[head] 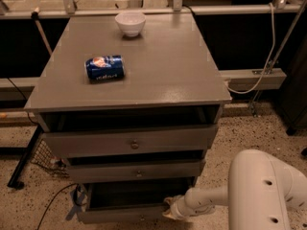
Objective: Open bottom drawer
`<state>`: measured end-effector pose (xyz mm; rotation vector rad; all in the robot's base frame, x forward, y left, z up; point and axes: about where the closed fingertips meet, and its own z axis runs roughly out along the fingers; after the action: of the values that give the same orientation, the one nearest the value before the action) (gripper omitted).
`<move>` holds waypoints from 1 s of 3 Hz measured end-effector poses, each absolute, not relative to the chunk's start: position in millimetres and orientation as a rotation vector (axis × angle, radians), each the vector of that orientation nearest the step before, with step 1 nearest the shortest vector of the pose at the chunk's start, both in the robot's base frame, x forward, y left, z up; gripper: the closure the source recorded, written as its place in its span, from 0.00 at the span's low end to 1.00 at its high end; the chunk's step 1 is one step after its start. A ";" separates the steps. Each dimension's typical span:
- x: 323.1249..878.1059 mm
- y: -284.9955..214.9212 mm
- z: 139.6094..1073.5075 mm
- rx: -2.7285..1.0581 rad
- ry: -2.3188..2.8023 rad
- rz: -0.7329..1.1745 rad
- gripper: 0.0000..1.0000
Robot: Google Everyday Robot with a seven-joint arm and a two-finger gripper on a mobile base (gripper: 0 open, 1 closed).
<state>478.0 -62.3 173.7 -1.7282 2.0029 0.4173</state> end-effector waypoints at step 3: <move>445.6 -60.1 174.8 -1.665 2.018 0.494 1.00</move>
Offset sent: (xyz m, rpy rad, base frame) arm -0.0895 0.0025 -0.0012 0.1637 0.0954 -0.0896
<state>445.6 -60.1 174.8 -1.6650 2.0182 0.4937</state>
